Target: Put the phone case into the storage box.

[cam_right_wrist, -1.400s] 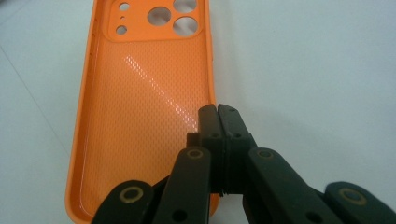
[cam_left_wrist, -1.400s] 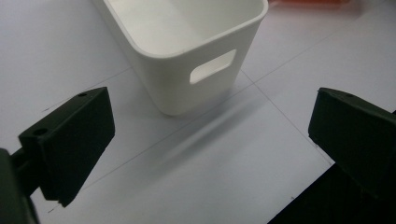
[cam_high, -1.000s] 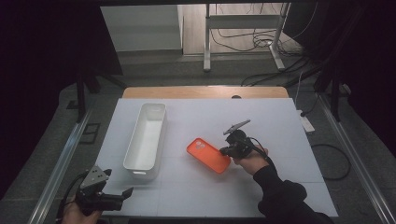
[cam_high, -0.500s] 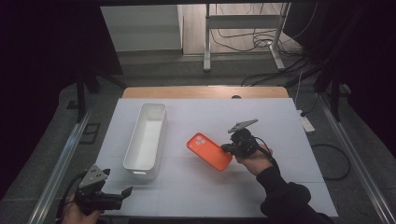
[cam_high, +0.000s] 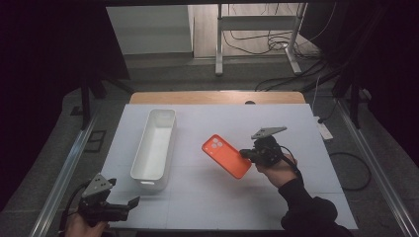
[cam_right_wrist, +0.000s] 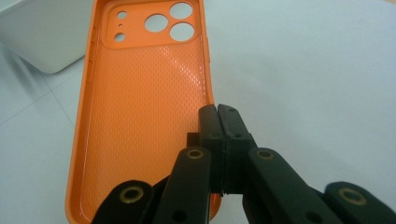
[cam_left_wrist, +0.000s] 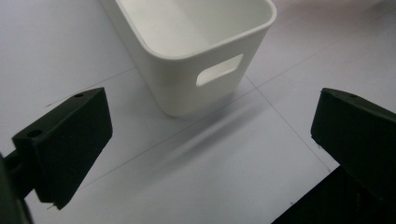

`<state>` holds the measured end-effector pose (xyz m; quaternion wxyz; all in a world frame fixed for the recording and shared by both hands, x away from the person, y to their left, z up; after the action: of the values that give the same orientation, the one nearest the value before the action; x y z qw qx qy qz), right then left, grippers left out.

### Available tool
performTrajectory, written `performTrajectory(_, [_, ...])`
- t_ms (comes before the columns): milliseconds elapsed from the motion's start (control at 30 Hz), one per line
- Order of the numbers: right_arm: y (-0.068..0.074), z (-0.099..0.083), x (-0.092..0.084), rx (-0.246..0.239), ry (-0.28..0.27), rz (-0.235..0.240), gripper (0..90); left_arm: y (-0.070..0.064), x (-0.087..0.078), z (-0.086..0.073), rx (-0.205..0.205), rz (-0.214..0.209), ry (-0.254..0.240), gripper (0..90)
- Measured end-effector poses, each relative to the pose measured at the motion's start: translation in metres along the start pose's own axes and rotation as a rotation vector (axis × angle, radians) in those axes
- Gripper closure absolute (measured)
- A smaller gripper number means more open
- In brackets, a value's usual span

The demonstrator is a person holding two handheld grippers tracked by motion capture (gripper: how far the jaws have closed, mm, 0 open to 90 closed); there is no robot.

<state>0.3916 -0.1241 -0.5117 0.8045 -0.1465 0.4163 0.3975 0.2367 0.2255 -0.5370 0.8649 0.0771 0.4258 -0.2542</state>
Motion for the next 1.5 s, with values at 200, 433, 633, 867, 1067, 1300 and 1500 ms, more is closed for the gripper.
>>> performTrajectory(200, [0.000, 0.000, -0.012, 0.007, -0.034, -0.005, 89.0, 0.000, 0.000, 0.000, -0.007, -0.002, -0.004, 0.0])
performTrajectory(433, [-0.001, -0.002, -0.023, 0.013, -0.063, -0.009, 89.0, 0.002, -0.002, 0.001, 0.004, 0.016, 0.002, 0.0])
performTrajectory(633, [-0.001, -0.003, -0.029, 0.018, -0.082, -0.012, 89.0, 0.001, -0.004, 0.009, 0.008, 0.002, -0.023, 0.0])
performTrajectory(867, [-0.002, -0.004, -0.040, 0.015, -0.112, -0.025, 89.0, -0.006, 0.000, 0.019, 0.016, -0.066, -0.019, 0.0])
performTrajectory(1067, [-0.003, -0.005, -0.048, 0.014, -0.133, -0.034, 89.0, -0.011, -0.004, 0.033, 0.015, -0.080, -0.045, 0.0])
performTrajectory(1300, [-0.005, -0.006, -0.053, 0.017, -0.150, -0.041, 89.0, -0.016, -0.006, 0.051, 0.031, -0.084, -0.067, 0.0])
performTrajectory(1500, [-0.007, -0.007, -0.059, 0.026, -0.168, -0.052, 89.0, -0.022, -0.001, 0.075, 0.047, -0.112, -0.085, 0.0])
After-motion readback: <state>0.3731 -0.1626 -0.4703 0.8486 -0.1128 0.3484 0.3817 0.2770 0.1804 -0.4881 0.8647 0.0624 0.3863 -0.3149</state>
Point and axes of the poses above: each handheld gripper's, and its own axes: x roughly forward along the jaws, z roughly out of its top, y roughly to its left, the point moved 10 cm from there along x, roughly forward along the jaws, and after that the axes turned 8 degrees about y, right-handed, at the moved point
